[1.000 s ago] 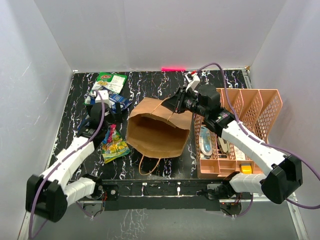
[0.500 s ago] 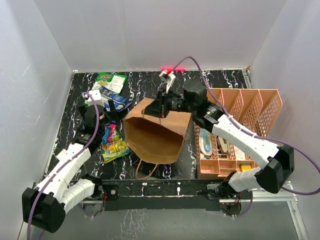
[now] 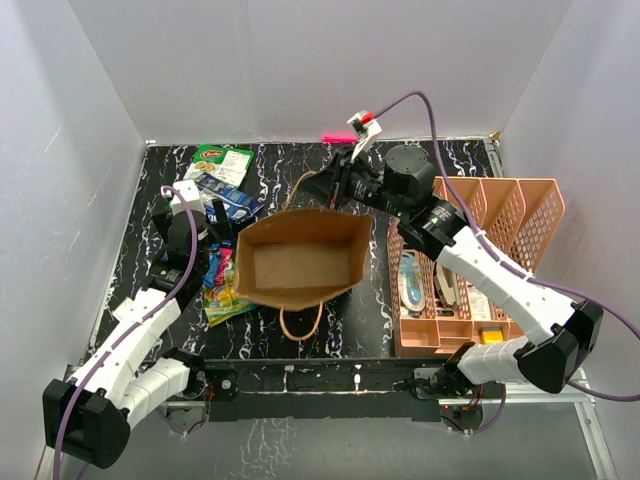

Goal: Take the snacks out of the paper bag
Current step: Adjust the paper bag at the center of the board.

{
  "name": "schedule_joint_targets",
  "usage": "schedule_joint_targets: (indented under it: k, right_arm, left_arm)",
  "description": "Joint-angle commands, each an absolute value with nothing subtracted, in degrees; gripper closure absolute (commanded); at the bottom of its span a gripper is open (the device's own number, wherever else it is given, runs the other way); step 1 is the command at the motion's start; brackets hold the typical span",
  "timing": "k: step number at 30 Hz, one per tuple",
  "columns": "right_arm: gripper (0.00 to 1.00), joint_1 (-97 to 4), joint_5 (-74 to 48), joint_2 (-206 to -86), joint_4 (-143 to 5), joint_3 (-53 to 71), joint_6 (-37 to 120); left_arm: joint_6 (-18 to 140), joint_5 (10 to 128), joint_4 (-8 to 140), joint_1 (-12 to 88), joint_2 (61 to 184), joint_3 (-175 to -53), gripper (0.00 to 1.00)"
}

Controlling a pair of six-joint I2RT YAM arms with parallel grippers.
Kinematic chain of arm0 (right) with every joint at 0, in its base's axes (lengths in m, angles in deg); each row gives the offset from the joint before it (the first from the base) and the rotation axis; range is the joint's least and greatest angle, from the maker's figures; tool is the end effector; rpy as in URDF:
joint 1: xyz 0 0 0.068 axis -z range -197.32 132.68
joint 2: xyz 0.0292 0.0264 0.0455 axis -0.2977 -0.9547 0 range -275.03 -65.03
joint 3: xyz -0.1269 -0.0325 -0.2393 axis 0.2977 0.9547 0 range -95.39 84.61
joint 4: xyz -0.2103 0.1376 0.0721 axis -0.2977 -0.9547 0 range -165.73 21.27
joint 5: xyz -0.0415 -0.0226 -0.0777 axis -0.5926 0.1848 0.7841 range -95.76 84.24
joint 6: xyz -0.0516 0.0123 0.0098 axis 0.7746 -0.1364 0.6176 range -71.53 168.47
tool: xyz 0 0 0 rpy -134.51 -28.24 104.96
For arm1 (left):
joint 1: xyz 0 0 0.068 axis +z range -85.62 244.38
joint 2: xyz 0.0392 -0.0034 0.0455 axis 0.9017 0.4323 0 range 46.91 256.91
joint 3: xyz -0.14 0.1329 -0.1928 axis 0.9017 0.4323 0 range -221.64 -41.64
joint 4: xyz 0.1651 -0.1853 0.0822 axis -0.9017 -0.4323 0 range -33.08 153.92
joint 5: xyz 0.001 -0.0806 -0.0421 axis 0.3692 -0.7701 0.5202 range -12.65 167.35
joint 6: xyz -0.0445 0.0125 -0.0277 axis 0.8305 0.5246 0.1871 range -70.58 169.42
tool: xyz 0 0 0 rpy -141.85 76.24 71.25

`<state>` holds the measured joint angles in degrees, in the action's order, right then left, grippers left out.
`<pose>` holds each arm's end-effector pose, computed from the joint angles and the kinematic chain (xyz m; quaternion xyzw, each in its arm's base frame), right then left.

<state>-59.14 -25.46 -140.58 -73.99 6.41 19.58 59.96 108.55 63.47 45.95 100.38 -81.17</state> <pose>0.2183 0.2113 0.4354 -0.1976 0.6945 0.4947 0.4835 0.2110 -0.0510 0.2989 -0.1121 0.7705 0.0581 0.6248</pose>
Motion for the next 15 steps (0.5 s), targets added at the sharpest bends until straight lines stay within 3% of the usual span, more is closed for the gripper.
schedule_joint_targets:
  k: [1, 15]
  right_arm:
    - [0.92, -54.1, -18.3, -139.2, -73.7, 6.9, 18.3]
    - [0.91, -40.5, -21.7, -147.6, -75.8, 2.8, 19.3]
  left_arm:
    - [60.0, 110.3, 64.0, 46.4, 98.7, -80.7, 0.02]
    - [59.5, 109.9, 64.5, 46.4, 98.2, -80.4, 0.02]
